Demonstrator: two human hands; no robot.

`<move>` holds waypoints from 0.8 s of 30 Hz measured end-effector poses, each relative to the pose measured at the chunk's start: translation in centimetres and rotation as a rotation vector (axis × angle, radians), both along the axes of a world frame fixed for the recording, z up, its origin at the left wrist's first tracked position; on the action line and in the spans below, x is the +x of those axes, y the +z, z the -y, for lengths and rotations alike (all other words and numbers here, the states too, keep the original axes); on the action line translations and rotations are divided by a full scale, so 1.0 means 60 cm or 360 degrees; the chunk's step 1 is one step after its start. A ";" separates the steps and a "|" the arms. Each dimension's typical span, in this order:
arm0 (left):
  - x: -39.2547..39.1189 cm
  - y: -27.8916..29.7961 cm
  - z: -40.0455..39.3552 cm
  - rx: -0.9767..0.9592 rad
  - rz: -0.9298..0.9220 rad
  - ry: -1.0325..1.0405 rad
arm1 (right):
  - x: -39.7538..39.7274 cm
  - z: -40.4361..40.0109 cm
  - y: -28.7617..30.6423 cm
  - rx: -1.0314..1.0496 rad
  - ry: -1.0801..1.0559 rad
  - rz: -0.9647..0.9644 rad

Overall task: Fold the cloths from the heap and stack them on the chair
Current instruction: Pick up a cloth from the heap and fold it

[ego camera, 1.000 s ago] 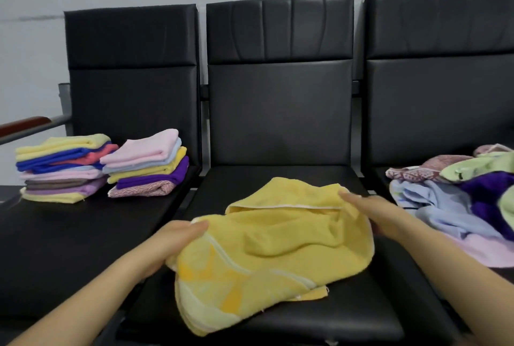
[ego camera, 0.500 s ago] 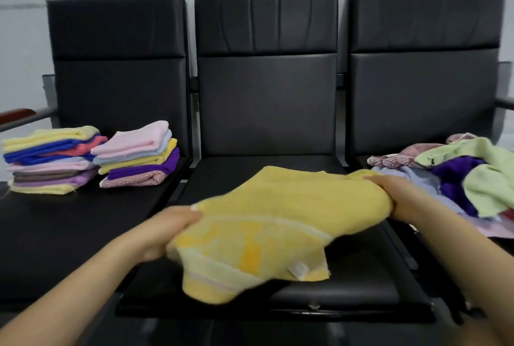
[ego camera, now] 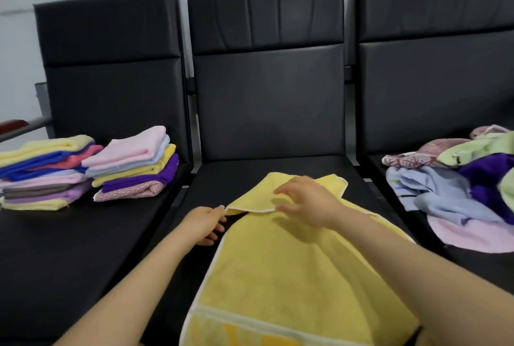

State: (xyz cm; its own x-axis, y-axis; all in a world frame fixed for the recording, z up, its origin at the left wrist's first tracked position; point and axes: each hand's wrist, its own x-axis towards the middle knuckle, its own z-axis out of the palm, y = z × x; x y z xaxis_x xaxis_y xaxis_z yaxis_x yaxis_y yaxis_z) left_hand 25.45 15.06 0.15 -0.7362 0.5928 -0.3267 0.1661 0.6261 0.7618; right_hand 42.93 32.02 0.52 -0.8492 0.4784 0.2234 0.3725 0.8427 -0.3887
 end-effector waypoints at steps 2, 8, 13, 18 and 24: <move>-0.011 -0.003 -0.009 0.0054 0.0063 0.0081 | -0.037 0.005 -0.015 0.0111 0.0030 0.0136; -0.020 -0.014 -0.014 0.0274 0.0129 0.0119 | -0.076 0.004 -0.042 0.0309 -0.0143 0.0177; -0.003 -0.012 -0.019 0.0374 0.0148 0.0152 | -0.029 -0.009 0.047 -0.1122 -0.0420 -0.0663; 0.039 -0.010 -0.058 0.0308 -0.0011 -0.0042 | 0.064 -0.077 0.080 -0.1718 -0.0970 -0.1278; 0.124 -0.021 -0.120 0.0066 -0.0161 -0.0467 | 0.153 -0.130 0.013 -0.1665 -0.1355 -0.1054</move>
State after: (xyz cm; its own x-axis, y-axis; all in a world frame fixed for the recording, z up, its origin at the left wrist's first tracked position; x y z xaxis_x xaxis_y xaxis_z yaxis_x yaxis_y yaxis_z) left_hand 32.90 22.27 -1.08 -0.5590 0.7961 -0.2318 0.4115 0.5090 0.7560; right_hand 52.13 39.84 1.27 -0.1273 0.9452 -0.3006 0.1152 -0.2869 -0.9510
